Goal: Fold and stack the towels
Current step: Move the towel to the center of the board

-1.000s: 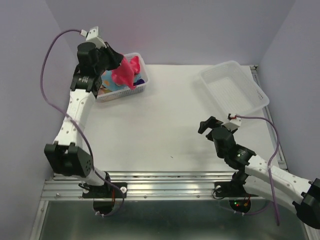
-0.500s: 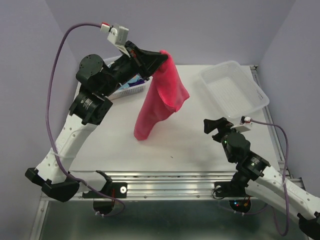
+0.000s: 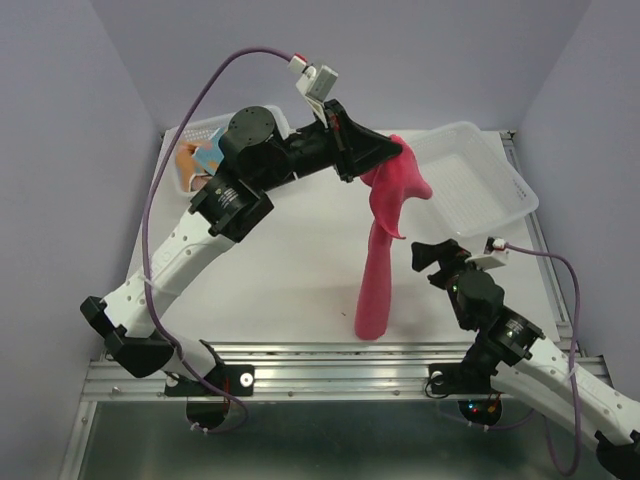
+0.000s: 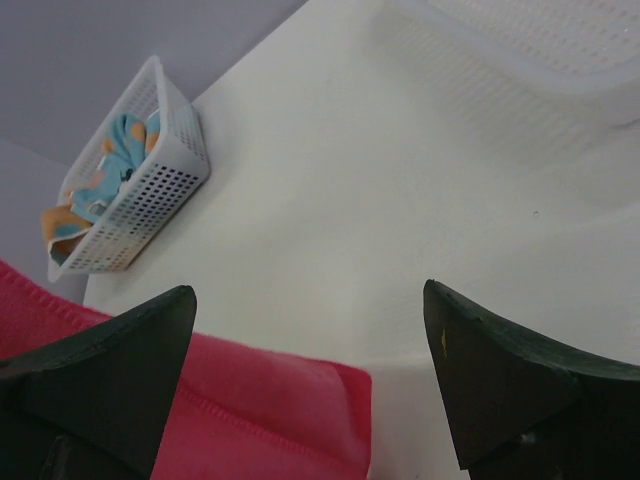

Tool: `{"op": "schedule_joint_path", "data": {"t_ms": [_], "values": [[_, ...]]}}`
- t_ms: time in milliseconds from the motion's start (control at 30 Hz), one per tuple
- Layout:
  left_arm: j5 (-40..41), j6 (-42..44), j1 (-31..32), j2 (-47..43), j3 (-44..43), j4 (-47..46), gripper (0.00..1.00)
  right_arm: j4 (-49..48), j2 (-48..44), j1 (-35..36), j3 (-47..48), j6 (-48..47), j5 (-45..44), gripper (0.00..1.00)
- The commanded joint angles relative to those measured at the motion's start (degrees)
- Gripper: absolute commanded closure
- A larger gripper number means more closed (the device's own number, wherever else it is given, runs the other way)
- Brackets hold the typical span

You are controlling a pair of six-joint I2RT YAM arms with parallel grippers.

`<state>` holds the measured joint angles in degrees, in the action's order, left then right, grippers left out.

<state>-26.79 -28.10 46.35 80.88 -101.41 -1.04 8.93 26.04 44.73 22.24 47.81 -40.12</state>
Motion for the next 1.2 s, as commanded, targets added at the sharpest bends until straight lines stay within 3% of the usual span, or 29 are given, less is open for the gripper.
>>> {"op": "schedule_joint_path", "data": {"t_ms": [0,233,333,367,433,500,567,600,667,733,767,867,1033,1167], "values": [[-2.14,0.32,4.00,-1.96,-2.48,-4.94,1.00,0.83,-0.20,0.45,0.52,1.23,-3.12,0.00],[5.07,4.02,9.64,-5.73,1.03,-4.94,1.00,4.43,-2.75,0.44,0.44,4.22,-5.94,0.00],[14.01,5.16,9.64,-9.93,8.04,-3.89,1.00,5.48,-3.98,0.36,0.44,4.83,-6.46,0.00],[21.96,5.33,9.55,-11.52,14.33,-3.80,1.00,5.66,-4.24,0.36,0.44,4.92,-6.29,0.00],[33.74,3.41,7.54,-16.62,24.43,-3.36,1.00,5.58,-4.60,0.45,0.44,4.31,-5.94,0.00],[37.14,0.32,3.07,-20.04,31.15,-1.78,1.00,5.40,-4.16,0.44,0.26,4.05,-5.67,0.00],[38.82,-5.72,-6.06,-25.40,41.66,-0.64,1.00,4.52,-2.41,0.45,0.43,3.17,-4.62,0.00],[38.91,-6.78,-8.79,-27.16,45.12,-0.11,0.88,4.17,-1.36,0.36,0.61,2.90,-4.36,0.00],[44.32,-10.73,-15.65,-30.69,52.06,2.78,0.54,2.76,1.10,0.44,1.14,1.24,-2.25,0.00],[49.52,-13.90,-19.61,-30.88,54.29,10.15,0.49,0.75,6.37,0.36,2.28,-0.43,-0.50,0.00],[52.68,-17.05,-22.67,-30.09,55.69,14.62,0.37,-0.13,10.74,0.44,3.41,-2.01,1.78,0.00],[53.08,-18.49,-24.98,-29.03,58.41,16.77,0.02,-0.93,17.62,0.44,5.53,-3.68,4.52,0.00],[44.12,-15.41,-24.99,-29.03,61.41,9.75,0.01,-0.93,29.74,0.45,9.39,-4.04,4.34,0.00],[32.69,-14.44,-24.90,-28.41,67.47,2.11,0.01,-2.77,33.72,0.45,10.19,-4.92,5.13,0.00]]}}
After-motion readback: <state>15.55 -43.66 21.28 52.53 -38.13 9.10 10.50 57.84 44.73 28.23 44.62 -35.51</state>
